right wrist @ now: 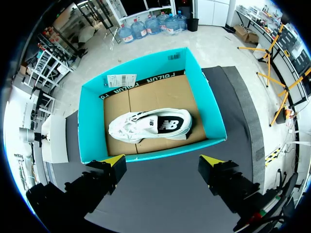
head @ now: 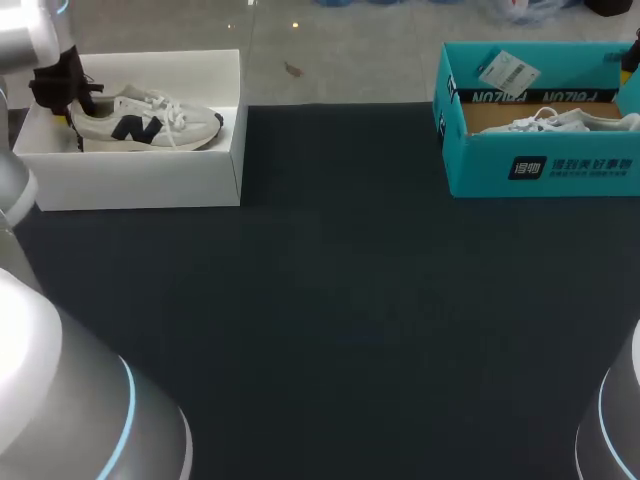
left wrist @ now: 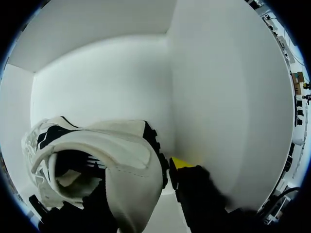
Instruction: Take the shoe out of the shoebox, open the shoe tongue, remove and reinsert the insole, then place the shoe into the shoebox
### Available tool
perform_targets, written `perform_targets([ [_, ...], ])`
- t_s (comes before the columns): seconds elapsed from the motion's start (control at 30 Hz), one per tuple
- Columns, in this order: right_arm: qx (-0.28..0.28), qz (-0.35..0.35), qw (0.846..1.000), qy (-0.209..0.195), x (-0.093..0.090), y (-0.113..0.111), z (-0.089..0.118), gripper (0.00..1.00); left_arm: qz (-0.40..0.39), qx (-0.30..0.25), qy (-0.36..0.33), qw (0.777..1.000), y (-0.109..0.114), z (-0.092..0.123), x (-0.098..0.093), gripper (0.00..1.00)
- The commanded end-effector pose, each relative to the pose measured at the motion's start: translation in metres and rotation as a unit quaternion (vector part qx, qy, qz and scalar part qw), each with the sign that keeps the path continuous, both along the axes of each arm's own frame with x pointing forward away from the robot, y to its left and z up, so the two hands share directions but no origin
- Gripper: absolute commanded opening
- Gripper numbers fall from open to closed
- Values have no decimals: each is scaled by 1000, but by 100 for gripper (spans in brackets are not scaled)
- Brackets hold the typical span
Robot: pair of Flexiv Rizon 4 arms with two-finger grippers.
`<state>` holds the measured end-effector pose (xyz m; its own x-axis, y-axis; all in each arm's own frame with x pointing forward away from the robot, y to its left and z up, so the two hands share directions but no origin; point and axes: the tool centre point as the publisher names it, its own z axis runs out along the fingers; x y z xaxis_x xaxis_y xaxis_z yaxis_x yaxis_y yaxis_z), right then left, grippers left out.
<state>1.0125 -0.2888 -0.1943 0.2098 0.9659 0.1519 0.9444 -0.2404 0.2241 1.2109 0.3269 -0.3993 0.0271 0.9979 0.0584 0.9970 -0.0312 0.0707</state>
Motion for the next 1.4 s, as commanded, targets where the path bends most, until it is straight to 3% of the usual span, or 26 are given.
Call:
perform_targets([
  [0.03, 0, -1, 1000, 0, 0, 0, 0, 100, 0, -2, 20, 1000, 3, -10, 14, 35],
  [0.27, 0, -1, 1000, 0, 0, 0, 0, 100, -6, 3, 21, 1000, 2, -6, 13, 18],
  [0.37, 0, -1, 1000, 0, 0, 0, 0, 100, -5, 7, 16, 1000, 4, 2, 12, 3],
  [0.43, 0, -1, 1000, 0, 0, 0, 0, 100, -3, 6, 13, 1000, 5, 7, 12, 0],
  [0.8, 0, -1, 1000, 0, 0, 0, 0, 100, 11, 6, 25, 1000, 6, 48, 10, 0],
  [1.1, 0, -1, 1000, 0, 0, 0, 0, 100, 8, 21, 37, 999, 6, 102, 2, 0],
  [1.4, 0, -1, 1000, 0, 0, 0, 0, 100, 29, 56, 10, 998, 8, 147, 9, 0],
])
